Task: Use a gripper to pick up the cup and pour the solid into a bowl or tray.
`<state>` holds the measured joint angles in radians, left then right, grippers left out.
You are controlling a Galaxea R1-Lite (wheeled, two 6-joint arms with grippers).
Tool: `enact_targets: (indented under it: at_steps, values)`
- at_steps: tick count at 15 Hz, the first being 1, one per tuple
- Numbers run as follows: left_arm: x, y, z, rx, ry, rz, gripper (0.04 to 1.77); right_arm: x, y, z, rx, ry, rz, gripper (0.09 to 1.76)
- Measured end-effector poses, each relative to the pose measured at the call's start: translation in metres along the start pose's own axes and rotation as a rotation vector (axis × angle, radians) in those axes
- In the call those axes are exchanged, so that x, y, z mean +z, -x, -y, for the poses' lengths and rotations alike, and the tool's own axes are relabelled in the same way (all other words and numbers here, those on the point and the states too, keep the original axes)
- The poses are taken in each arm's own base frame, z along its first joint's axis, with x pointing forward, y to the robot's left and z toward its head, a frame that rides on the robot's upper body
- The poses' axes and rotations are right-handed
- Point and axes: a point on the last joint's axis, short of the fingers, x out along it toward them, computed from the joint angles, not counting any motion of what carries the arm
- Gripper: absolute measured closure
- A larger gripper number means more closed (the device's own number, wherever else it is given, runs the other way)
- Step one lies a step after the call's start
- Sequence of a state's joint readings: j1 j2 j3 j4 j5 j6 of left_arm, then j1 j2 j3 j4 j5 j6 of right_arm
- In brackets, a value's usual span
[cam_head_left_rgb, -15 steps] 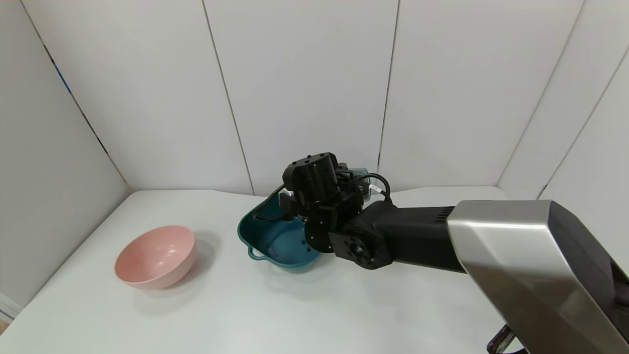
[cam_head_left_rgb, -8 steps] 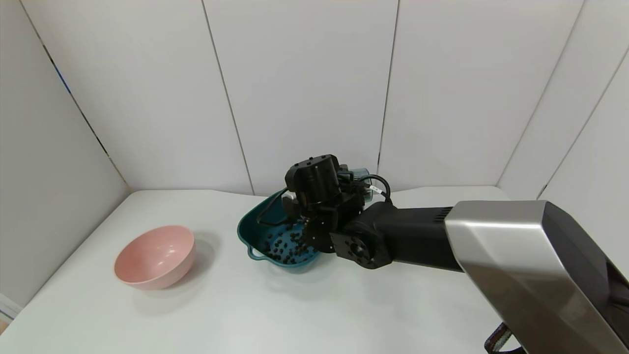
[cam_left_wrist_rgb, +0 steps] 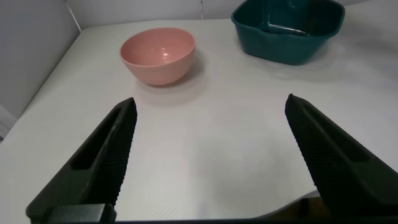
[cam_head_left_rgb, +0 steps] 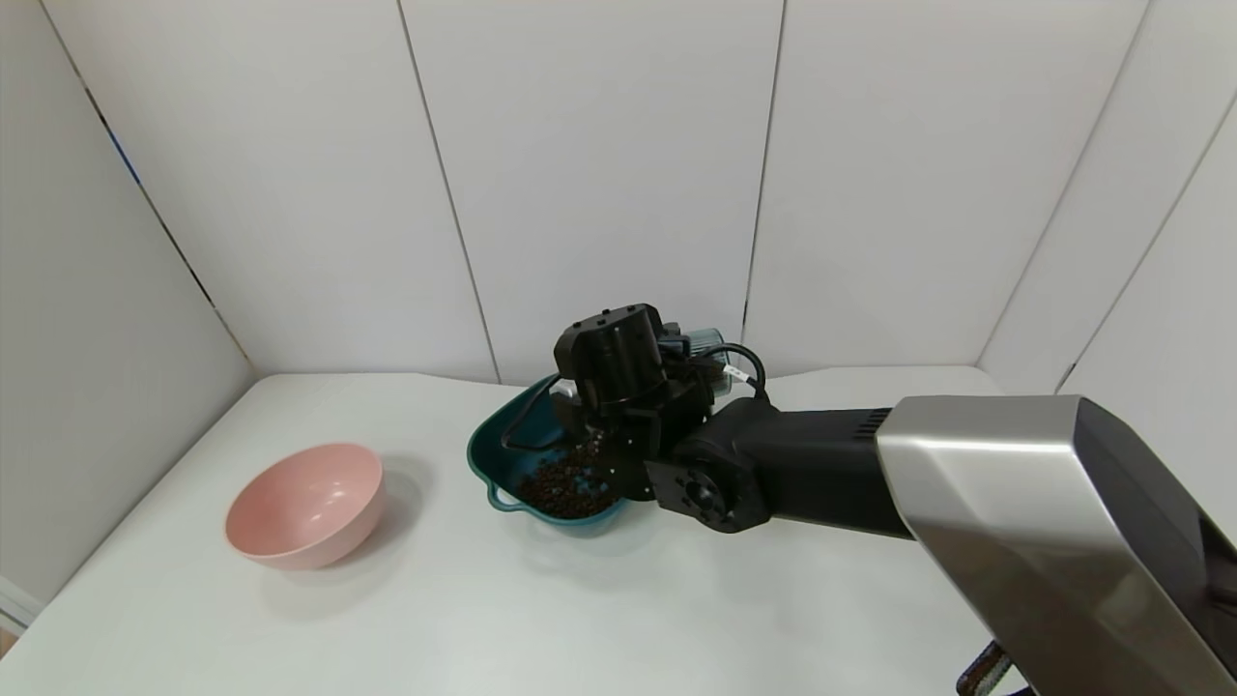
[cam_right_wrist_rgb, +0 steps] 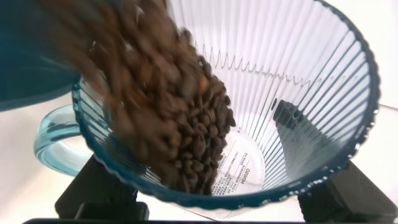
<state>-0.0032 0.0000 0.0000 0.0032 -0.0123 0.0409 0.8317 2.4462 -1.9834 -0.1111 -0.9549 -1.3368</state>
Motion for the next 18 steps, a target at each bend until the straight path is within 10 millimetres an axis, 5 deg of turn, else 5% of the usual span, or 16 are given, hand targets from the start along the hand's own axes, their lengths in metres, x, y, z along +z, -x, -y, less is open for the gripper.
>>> enact_targets:
  at_steps: [18]
  values:
    - [0.0,0.0,0.0,0.0,0.0,0.0,0.09,0.006,0.014,0.0,-0.011,0.146,-0.004,0.48]
